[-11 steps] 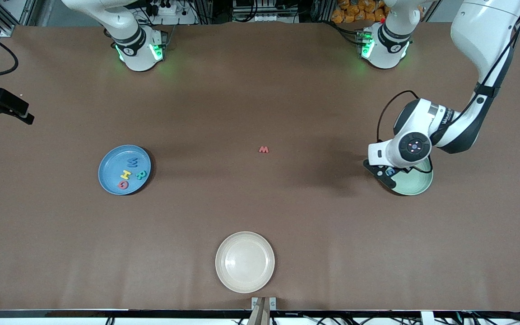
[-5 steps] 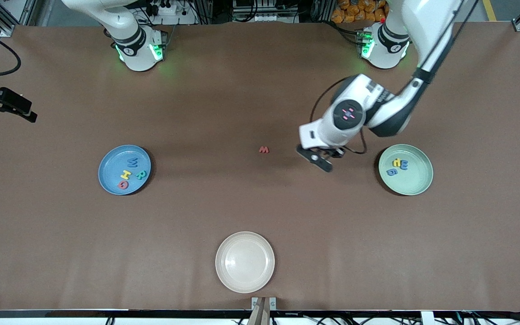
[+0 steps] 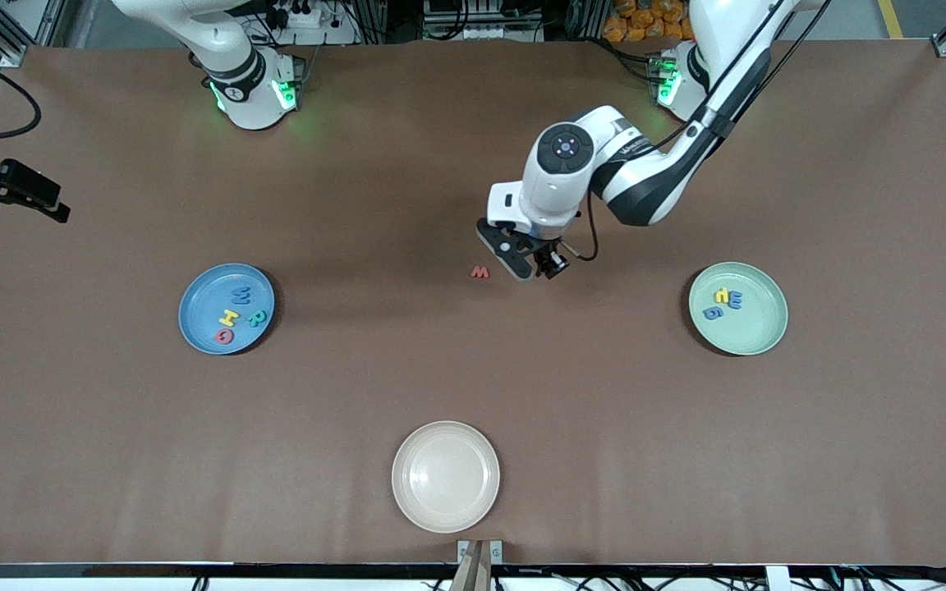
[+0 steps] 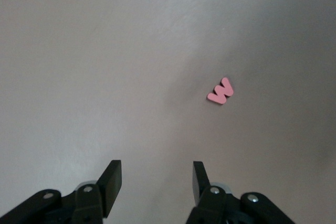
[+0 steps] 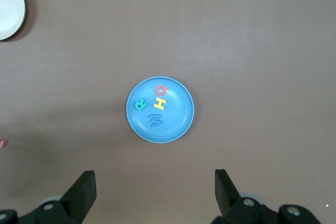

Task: Sort uppercase to blue plate, lowercase to green plate
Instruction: 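Move the left gripper back over the pink w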

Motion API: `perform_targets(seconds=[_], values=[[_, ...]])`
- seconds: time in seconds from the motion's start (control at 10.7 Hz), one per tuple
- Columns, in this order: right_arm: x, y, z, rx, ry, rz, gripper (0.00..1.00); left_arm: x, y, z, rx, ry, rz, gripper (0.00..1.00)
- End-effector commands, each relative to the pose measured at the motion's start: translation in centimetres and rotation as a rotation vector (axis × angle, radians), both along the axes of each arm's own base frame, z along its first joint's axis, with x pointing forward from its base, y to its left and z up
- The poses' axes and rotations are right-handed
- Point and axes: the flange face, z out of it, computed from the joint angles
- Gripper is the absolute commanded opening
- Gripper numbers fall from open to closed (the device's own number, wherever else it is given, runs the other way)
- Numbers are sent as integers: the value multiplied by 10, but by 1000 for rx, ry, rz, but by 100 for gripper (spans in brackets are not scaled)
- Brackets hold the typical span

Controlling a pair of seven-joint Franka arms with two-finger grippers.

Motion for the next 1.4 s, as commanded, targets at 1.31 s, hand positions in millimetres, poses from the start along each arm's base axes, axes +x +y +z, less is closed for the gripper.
perform_targets(seconds=[1.31], values=[[-2, 3, 0, -1, 10, -1, 100, -54, -70, -110, -38, -73, -494, 87]])
